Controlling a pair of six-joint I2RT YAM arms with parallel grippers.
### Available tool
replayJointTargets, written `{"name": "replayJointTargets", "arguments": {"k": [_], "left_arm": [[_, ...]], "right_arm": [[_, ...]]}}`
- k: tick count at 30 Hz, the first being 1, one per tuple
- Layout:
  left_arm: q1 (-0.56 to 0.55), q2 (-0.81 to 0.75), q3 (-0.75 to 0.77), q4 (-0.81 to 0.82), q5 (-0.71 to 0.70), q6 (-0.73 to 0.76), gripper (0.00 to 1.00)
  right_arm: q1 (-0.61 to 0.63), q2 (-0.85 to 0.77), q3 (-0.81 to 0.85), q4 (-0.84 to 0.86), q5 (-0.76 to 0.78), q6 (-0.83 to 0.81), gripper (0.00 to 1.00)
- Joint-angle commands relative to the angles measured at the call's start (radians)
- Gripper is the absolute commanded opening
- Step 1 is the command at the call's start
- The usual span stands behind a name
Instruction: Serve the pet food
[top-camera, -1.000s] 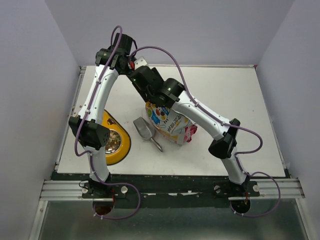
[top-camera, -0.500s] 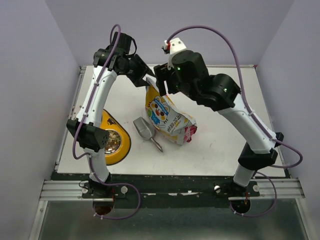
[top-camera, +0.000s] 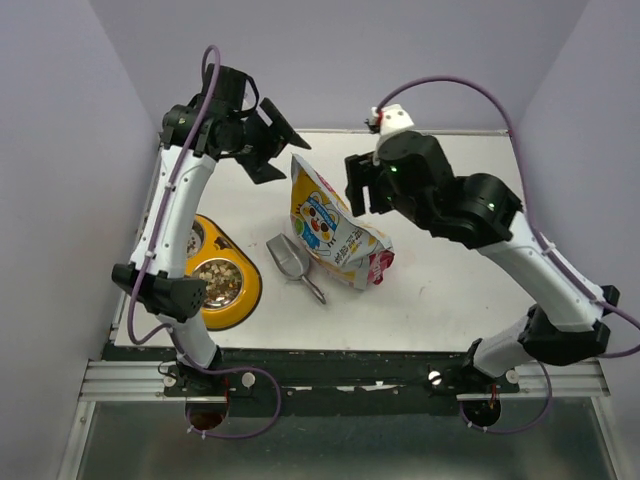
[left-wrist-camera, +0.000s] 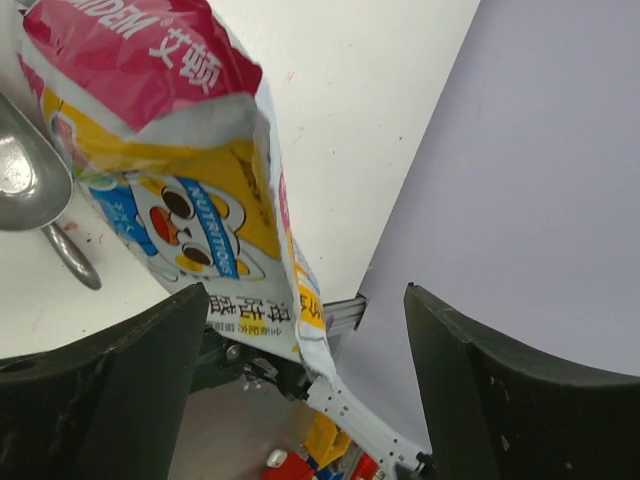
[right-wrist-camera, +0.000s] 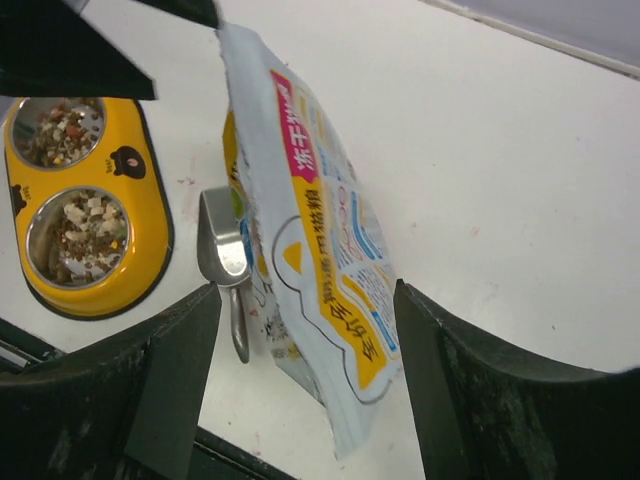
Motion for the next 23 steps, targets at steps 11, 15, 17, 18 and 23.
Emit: {"name": "replayJointTargets", "arguments": {"k": [11, 15, 17, 18, 23], "left_arm": [[0.004, -0.66, -0.361, 0.28, -0.422, 0.056, 0.99], [0.004, -0.861, -0.596, 0.495, -0.525, 0.077, 0.99], [0.004, -0.892, -0.615, 0.503, -0.56, 0.096, 0.99], [0.004, -0.892, -0.6, 0.487, -0.573, 0.108, 0.99], [0.004, -0.86, -0.504, 0.381, -0.617, 0.16, 0.99]], "right_arm": [[-0.001, -0.401, -0.218, -0.18, 0.54, 0.383, 0.97], [0.001, -0.459, -0.293, -0.147, 0.569, 0.383, 0.98], [0.001, -0.485, -0.322, -0.113, 0.558, 0.373, 0.98], [0.001, -0.498, -0.336, -0.093, 0.549, 0.368, 0.98], [0.001, -0.547, -0.388, 0.066, 0.493, 0.246, 1.0]]}}
